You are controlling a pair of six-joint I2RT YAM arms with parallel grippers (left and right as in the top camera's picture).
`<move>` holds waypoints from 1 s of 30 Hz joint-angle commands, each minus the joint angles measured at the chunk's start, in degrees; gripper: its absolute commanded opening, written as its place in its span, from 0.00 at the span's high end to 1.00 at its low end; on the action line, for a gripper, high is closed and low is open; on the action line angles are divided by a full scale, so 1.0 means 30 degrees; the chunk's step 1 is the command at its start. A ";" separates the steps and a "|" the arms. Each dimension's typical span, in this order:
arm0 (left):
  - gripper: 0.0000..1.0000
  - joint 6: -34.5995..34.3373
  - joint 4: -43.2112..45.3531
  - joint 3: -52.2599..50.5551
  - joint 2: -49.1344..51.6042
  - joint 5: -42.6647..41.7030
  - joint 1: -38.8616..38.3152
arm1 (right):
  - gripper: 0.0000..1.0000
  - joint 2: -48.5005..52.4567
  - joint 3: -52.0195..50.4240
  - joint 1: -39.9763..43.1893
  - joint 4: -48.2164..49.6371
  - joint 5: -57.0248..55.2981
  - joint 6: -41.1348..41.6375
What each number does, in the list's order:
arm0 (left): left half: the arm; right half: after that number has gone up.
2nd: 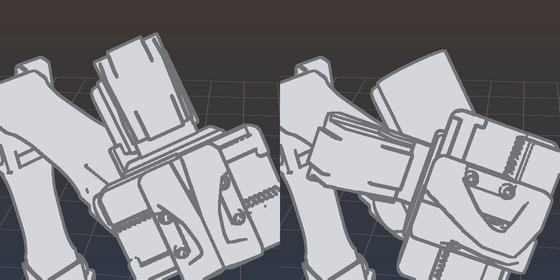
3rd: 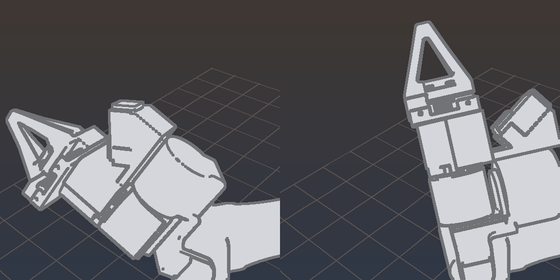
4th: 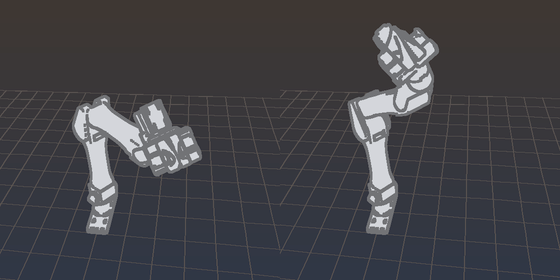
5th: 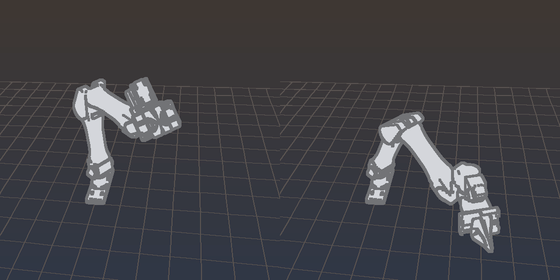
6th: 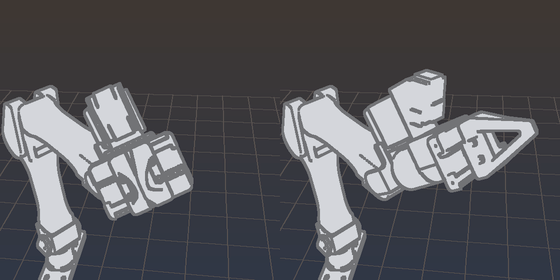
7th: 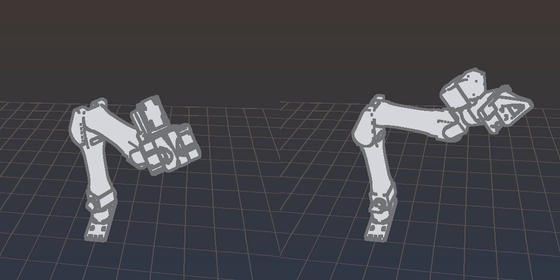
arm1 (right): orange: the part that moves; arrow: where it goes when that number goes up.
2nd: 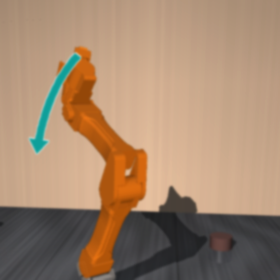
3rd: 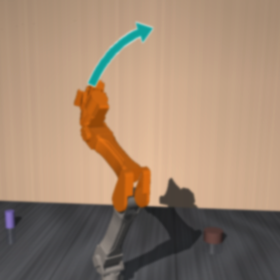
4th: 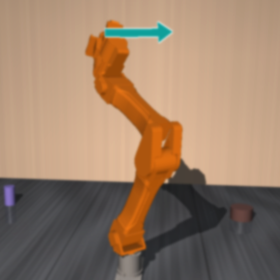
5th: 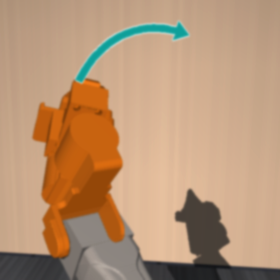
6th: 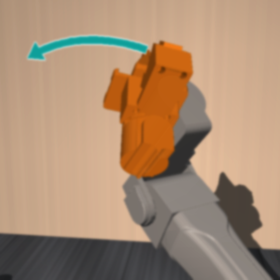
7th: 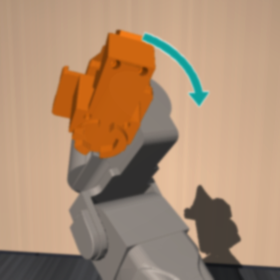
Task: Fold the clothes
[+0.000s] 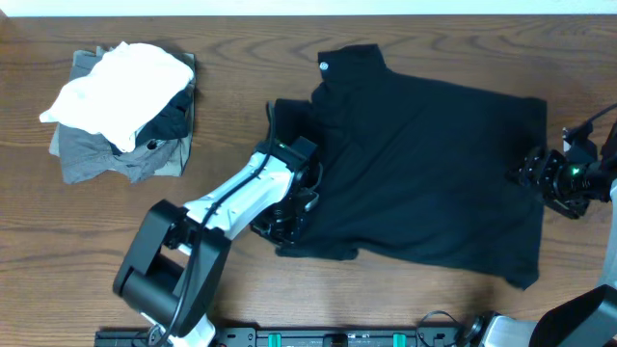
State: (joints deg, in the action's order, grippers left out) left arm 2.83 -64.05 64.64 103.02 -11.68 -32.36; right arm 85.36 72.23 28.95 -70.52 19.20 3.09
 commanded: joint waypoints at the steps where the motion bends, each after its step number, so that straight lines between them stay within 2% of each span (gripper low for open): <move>1: 0.94 -0.0991 -0.0350 0.0357 -0.0656 0.1297 0.0444 | 0.21 -0.0160 -0.0452 -0.0175 -0.0007 -0.1581 0.0750; 5: 0.94 -0.1049 -0.0415 0.0357 -0.0656 0.1632 0.0882 | 0.24 -0.0160 -0.1887 -0.0131 0.0124 -0.2579 0.1778; 8: 0.93 -0.1049 -0.0379 0.0357 -0.0656 0.1632 0.1035 | 0.44 -0.0160 -0.3592 0.0022 0.0903 -0.4692 0.3249; 9: 0.93 -0.1049 -0.0350 0.0357 -0.0656 0.1632 0.1035 | 0.59 -0.0146 -0.4306 0.0146 0.1428 -0.5246 0.3883; 11: 0.90 -0.1049 -0.0342 0.0357 -0.0656 0.1632 0.1035 | 0.80 -0.0124 -0.5697 0.0452 0.2645 -0.5792 0.5144; 13: 0.89 -0.1049 -0.0342 0.0357 -0.0656 0.1632 0.1035 | 0.91 -0.0109 -0.6987 0.0809 0.3971 -0.5836 0.5894; 18: 0.94 -0.1049 -0.0350 0.0357 -0.0656 0.1639 0.1035 | 0.99 -0.0109 -0.9034 0.1530 0.6404 -0.6368 0.6783; 27: 0.94 -0.1144 -0.0357 0.0357 -0.0656 0.2091 0.1035 | 0.99 0.0204 -1.1927 0.1719 1.3070 -0.7825 0.9391; 30: 0.94 -0.1195 -0.0342 0.0357 -0.0656 0.2135 0.1035 | 0.99 0.0852 -1.2305 0.1719 1.5227 -0.7832 0.9406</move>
State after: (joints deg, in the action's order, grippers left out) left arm -0.21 -64.71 64.66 102.08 -6.68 -29.45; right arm 85.43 36.93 33.80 -27.33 -2.22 28.49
